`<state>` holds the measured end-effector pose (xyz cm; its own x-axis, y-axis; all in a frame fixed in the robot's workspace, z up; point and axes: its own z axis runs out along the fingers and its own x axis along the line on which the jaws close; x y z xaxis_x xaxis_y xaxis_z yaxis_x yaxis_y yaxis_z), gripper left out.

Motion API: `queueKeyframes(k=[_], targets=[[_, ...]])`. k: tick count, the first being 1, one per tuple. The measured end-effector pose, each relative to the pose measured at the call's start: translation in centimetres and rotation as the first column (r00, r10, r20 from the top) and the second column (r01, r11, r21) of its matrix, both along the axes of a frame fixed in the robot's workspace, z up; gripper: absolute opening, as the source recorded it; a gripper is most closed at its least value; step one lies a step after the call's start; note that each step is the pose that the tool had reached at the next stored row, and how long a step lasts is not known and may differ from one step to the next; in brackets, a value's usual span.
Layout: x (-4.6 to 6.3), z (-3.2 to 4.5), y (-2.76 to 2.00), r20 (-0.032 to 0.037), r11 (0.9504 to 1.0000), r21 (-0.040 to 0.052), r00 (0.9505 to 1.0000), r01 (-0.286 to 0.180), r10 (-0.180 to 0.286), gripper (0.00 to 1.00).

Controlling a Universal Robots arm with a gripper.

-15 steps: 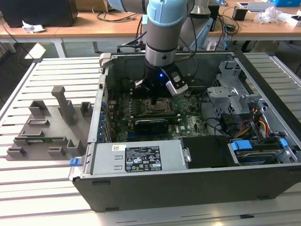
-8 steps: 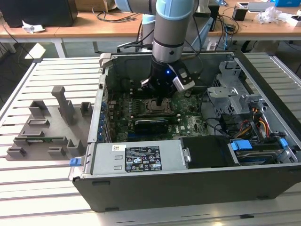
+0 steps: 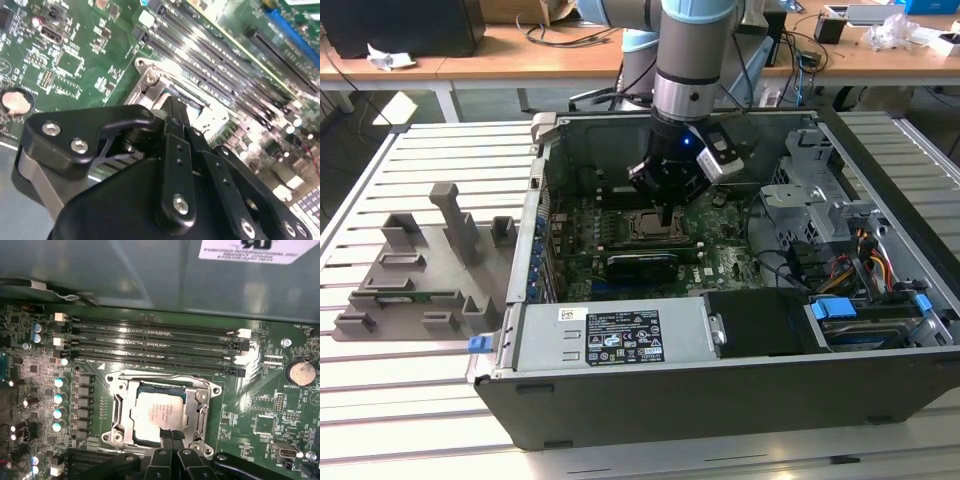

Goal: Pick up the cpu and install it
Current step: 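Install the second cpu locking lever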

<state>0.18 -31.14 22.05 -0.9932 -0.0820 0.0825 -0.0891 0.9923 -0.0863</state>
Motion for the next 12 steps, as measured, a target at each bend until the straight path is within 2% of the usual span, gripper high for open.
queueKeyframes(k=[1,2,5,8,9,12], targets=[[0.0,1.02,0.03,0.0,1.0,-0.0009,1.0,0.0,0.0,0.11],[0.0,1.6,0.03,0.0001,1.0,-0.0008,1.0,0.0,0.0,0.11],[0.0,2.95,0.03,0.0,1.0,0.0001,1.0,0.0,0.0,0.11],[0.0,4.25,0.03,0.0001,1.0,0.0054,1.0,0.0,0.0,0.11],[0.0,5.77,0.04,0.0001,0.9999,0.0129,1.0,0.0,0.0,0.11],[0.0,5.77,0.04,0.0001,0.9999,0.0132,1.0,0.0,0.0,0.11]])
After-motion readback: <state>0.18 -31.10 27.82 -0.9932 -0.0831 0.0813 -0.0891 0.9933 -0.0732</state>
